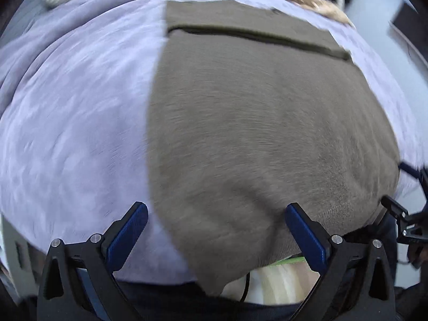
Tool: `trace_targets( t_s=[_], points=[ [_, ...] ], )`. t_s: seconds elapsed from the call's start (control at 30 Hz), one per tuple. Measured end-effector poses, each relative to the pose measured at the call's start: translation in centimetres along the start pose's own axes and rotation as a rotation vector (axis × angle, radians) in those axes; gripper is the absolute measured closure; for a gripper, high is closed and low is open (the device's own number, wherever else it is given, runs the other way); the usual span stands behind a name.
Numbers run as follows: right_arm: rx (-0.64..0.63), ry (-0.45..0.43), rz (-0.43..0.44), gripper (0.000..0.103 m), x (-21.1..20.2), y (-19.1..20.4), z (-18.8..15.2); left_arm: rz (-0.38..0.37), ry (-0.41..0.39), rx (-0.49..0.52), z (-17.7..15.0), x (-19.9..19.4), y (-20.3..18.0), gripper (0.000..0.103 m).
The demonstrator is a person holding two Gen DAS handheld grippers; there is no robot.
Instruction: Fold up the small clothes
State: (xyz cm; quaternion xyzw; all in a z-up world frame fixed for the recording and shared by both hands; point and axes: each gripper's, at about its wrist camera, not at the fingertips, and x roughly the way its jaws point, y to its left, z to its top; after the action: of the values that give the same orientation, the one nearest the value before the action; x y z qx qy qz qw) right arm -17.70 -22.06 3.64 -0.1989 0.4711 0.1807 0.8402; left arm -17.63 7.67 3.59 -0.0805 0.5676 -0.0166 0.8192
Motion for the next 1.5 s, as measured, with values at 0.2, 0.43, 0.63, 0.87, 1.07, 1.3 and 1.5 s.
trace_targets(
  t_s=[0.2,0.43,0.63,0.87,1.07,1.3,1.5],
  points=[
    [0.235,0.035,0.055,0.005,-0.4,-4.3,-3.1,-0.182,0.141,-0.15,-1.4,2.8,3.6,0.0],
    [0.301,0.014,0.205,0.012,1.1,-4.3,-4.7,-0.227,0.162,-0.038,-1.9,2.7,-1.0,0.0],
    [0.339,-0.028,0.311,0.043,1.3,-3.9,-4.9,-0.208,0.119,-0.004,-1.4,2.8,-2.2,0.023],
    [0.358,-0.016,0.385,0.041,2.2,-4.3,-5.0,-0.268,0.106,-0.074,-2.6,2.2,1.2,0.038],
    [0.312,-0.018,0.382,0.045,2.1,-3.2,-4.4,-0.226,0.116,-0.01,-2.4,2.4,-0.3,0.029],
    [0.334,-0.06,0.434,0.091,1.0,-3.1,-4.3,-0.259,0.086,-0.018,-2.8,0.4,0.2,0.091],
    [0.366,-0.189,0.517,0.091,-2.3,-4.6,-2.7,-0.261,-0.001,0.01,-2.1,-2.4,-0.7,0.091]
  ],
)
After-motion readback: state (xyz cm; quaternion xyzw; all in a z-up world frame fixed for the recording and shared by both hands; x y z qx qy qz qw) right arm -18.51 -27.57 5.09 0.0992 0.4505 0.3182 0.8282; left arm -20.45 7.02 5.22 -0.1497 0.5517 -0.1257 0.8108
